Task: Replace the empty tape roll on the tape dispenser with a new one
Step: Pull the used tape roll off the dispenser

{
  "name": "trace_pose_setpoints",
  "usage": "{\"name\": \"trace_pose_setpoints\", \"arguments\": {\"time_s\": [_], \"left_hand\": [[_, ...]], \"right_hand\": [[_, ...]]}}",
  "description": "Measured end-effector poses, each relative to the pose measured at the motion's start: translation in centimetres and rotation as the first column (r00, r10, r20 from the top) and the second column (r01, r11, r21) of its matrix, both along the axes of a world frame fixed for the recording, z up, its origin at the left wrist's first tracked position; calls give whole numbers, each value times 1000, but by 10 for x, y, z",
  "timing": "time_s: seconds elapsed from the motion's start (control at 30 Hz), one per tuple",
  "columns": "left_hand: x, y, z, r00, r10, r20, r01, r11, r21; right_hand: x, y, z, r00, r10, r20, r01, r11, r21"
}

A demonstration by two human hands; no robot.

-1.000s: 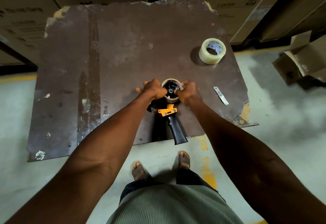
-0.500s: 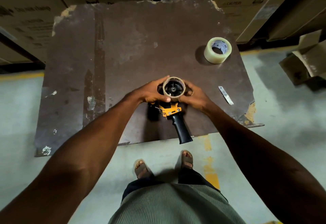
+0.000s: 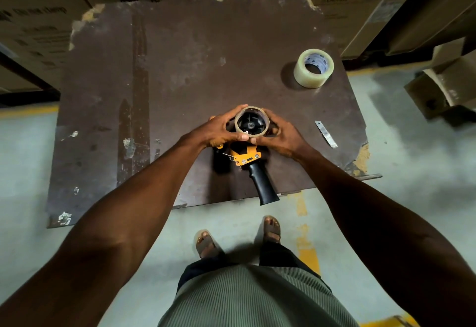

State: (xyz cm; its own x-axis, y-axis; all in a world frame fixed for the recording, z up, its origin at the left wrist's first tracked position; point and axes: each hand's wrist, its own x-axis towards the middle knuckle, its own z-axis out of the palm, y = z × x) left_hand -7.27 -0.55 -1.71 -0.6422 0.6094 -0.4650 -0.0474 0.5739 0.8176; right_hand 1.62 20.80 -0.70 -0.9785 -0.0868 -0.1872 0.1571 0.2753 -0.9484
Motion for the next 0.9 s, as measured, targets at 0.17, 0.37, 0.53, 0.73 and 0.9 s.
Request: {"name": "trace_pose_setpoints", "arguments": {"time_s": [0.17, 0.37, 0.53, 0.73, 0.9], "left_hand": [[2, 1, 6, 1000, -8, 22, 7, 998, 65], [2, 1, 11, 999, -28, 42, 24, 996, 89], [0, 0, 10, 999, -23, 40, 19, 996, 84], [0, 3, 11, 998, -47, -35, 49, 998, 40], [4, 3, 5, 979, -85, -188, 77, 996, -46]], "right_hand": [[2, 1, 3, 1000, 1, 1, -1, 1000, 14], [4, 2, 5, 1000, -17, -17, 17, 1000, 12], [4, 3, 4, 1000, -26, -16, 27, 999, 22], [-1, 2, 1, 999, -40, 8, 39, 998, 40], [-5, -2, -5, 998, -53, 37, 47, 988, 144]]}}
